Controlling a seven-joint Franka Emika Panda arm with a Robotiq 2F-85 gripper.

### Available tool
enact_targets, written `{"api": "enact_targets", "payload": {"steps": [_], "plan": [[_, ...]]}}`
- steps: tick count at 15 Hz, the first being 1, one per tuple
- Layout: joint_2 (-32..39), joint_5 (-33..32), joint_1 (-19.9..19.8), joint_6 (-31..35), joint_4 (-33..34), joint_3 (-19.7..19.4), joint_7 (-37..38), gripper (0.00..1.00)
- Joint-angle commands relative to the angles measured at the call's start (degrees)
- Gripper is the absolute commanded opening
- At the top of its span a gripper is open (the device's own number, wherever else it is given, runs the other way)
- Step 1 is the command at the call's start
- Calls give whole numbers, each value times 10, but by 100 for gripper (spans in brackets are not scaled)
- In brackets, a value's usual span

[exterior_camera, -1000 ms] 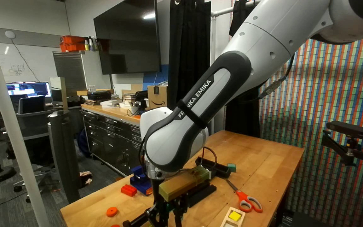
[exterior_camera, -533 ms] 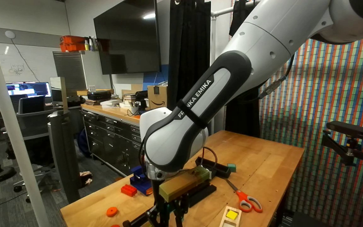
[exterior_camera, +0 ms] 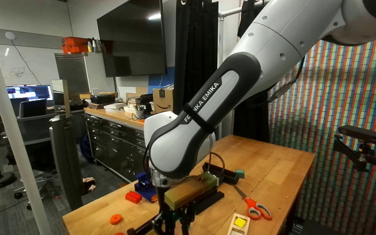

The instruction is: Take the round orange and yellow blocks from the table and put them on the third and fourth position from the right on the wooden board respectively

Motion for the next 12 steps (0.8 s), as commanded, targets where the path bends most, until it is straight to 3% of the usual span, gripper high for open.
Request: {"api": "enact_targets", "payload": {"steps": [1,12], "plan": [[-1,12,5,-11,5,3,-5,24],[-20,-7,24,2,-13,5,15,24]]}}
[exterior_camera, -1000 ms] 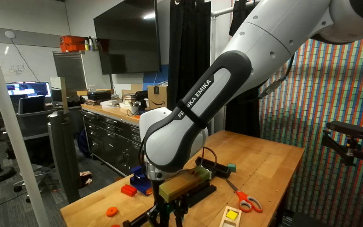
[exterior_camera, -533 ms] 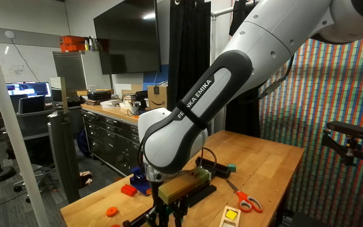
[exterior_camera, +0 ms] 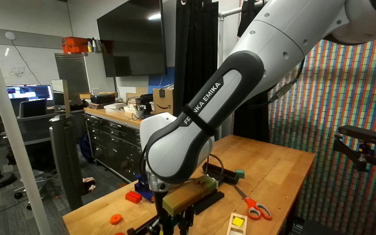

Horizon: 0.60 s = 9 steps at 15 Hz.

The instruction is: Take the round orange and yellow blocks from the table and put them on the third and fourth position from the right on the wooden board respectively

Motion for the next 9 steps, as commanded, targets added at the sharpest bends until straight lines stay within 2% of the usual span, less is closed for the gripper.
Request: {"api": "enact_targets", "payload": {"steps": [1,9], "plan": [[-20,-9,9,1,-12,2,16,24],[-38,-18,19,4,-28,4,29,24]]}}
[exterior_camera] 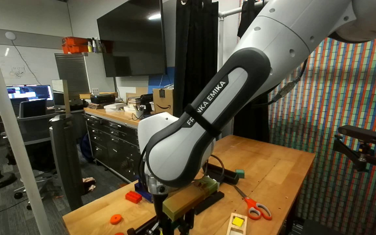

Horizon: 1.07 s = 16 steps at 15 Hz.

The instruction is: Take the round orange and yellow blocks from the table and put them on the third and fourth position from the right on the wooden board respectively

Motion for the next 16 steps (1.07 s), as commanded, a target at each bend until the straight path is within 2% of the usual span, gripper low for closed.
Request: {"api": "enact_targets", "payload": {"steps": [1,16], "plan": [[-31,-15,6,6,-21,3,23,24],[-10,-8,-3,4,-11,1,8,24]]}}
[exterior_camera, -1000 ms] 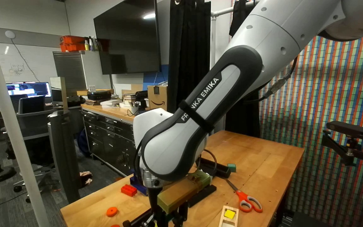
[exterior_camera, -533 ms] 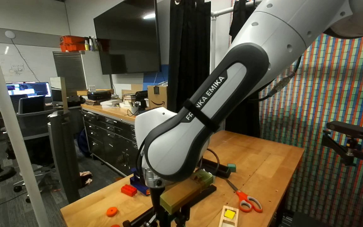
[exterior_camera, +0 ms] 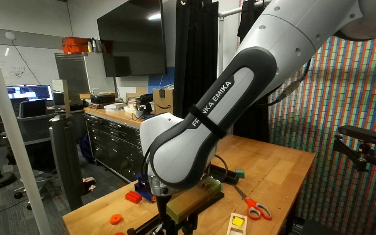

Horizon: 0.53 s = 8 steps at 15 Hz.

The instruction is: Take the round orange and yellow blocks from the table and put them on the third and fourth position from the right on the wooden board respectively

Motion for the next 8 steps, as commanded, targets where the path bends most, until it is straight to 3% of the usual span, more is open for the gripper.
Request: {"api": "enact_targets", "payload": {"steps": [1,8], "plan": [[1,-3,-4,5,5,0,0,24],[5,-3,-6,9,6,-3,-2,24]]}}
